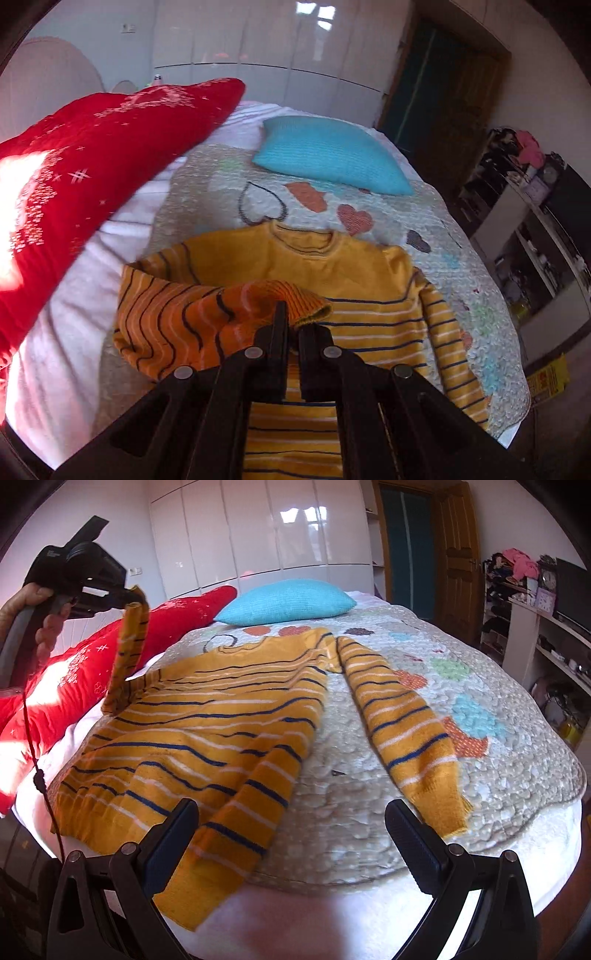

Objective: Fold small clothes
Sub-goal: 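Fold the held sleeve across the sweater body with the left tool, release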

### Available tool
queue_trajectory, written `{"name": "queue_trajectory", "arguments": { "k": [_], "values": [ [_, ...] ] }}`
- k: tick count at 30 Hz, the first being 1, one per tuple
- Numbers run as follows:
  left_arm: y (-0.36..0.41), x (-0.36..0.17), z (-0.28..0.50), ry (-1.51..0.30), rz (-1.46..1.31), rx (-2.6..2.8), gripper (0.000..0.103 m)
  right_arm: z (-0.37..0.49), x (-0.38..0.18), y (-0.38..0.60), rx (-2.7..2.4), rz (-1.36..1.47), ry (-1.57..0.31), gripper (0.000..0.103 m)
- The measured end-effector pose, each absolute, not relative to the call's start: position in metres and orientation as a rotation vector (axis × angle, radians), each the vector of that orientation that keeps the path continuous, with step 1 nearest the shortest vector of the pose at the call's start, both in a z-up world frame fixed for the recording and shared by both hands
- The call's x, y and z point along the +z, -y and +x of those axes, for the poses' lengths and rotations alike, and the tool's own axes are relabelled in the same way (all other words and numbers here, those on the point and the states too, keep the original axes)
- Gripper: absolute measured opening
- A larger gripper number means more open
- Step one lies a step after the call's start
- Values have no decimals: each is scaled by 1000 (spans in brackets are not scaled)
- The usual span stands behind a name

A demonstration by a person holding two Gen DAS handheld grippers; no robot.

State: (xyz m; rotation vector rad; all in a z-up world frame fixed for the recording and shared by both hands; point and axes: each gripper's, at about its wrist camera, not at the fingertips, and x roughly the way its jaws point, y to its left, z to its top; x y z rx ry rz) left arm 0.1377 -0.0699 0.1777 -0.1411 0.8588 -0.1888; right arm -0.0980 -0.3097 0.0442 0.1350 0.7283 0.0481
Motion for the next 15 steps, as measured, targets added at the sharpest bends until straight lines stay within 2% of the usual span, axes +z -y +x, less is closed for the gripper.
{"name": "queue_trajectory", "arguments": {
  "k": [3, 5, 7, 9, 13, 15],
  "values": [
    [137, 150, 154, -939, -151, -321, 10, -106, 39, 337, 16, 181, -739, 103],
    [159, 135, 152, -979, -201, -363, 28, -113, 38, 352, -3, 200, -734, 103],
    [168, 125, 146, -998, -227, -410, 40, -120, 38, 366, -20, 223, -725, 103],
    [166, 125, 134, -974, -197, -405, 43, -122, 37, 374, -32, 235, -727, 103],
    [121, 130, 95, -881, -128, -322, 66, -116, 36, 373, -18, 257, -738, 103],
    [87, 129, 73, -818, -86, -232, 71, -109, 38, 363, 11, 251, -743, 103]
  ]
}}
